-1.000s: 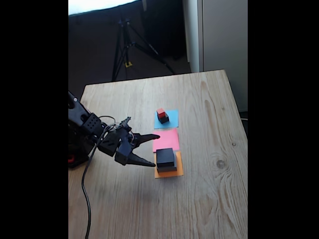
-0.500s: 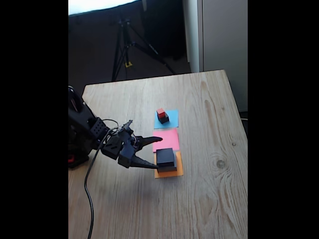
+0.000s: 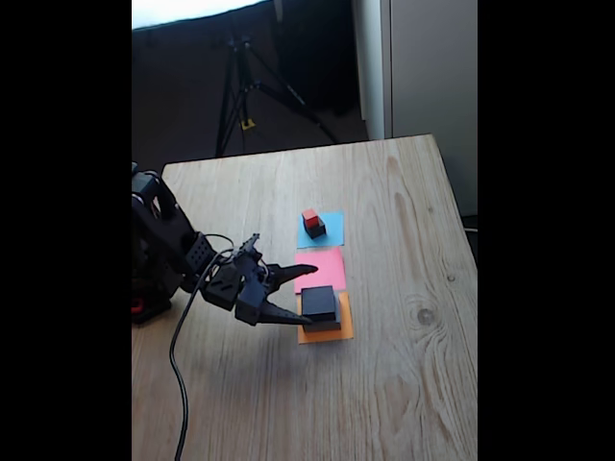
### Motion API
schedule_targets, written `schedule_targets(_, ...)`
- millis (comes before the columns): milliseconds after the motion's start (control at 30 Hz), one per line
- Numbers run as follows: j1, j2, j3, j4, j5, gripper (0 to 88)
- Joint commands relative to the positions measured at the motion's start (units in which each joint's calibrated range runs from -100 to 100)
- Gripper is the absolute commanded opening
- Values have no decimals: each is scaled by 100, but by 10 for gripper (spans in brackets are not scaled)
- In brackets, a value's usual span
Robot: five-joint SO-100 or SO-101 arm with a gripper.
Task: Tower of hanoi
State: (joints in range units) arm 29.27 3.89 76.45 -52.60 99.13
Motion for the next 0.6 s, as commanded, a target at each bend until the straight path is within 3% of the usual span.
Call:
schedule_targets(0,-31,35,-163,-199,87,471)
schedule_targets(567,-148,913,-381,-1106,87,467)
